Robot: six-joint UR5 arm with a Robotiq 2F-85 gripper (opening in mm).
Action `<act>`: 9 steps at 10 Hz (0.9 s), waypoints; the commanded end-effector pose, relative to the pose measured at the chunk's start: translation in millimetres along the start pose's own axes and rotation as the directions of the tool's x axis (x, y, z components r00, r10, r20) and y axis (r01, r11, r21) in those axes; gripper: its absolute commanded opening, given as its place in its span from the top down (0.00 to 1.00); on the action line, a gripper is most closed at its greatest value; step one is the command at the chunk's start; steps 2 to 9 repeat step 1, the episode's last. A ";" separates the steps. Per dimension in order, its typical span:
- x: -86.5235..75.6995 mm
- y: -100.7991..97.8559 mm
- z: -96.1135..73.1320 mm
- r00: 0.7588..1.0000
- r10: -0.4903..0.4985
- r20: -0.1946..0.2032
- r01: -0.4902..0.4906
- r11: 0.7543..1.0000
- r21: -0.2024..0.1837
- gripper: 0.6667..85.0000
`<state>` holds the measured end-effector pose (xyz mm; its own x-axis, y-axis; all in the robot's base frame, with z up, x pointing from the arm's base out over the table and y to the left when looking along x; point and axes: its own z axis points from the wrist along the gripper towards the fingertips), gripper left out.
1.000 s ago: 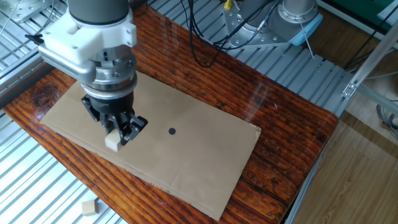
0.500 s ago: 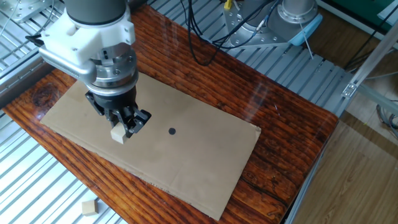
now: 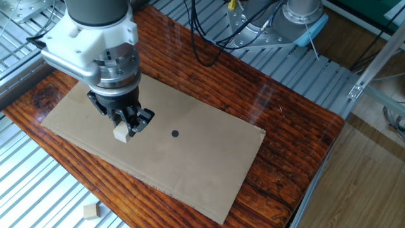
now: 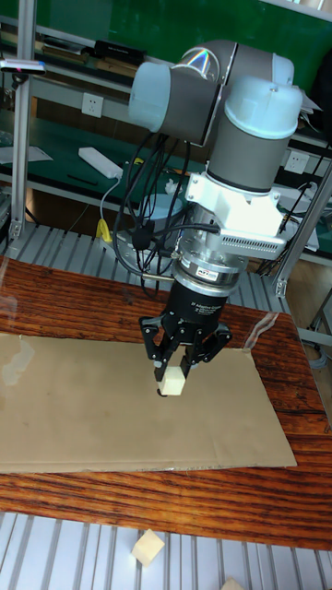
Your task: Pick up one small block
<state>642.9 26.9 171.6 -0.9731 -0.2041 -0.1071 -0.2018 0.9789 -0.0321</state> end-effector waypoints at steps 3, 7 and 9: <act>1.2 0.0 1.0 0.999 -0.033 0.002 0.033 0.999 -0.005 1.00; 1.2 0.0 1.0 0.999 -0.033 0.002 0.033 0.999 -0.005 1.00; 1.2 0.0 1.0 0.999 -0.033 0.002 0.033 0.999 -0.005 1.00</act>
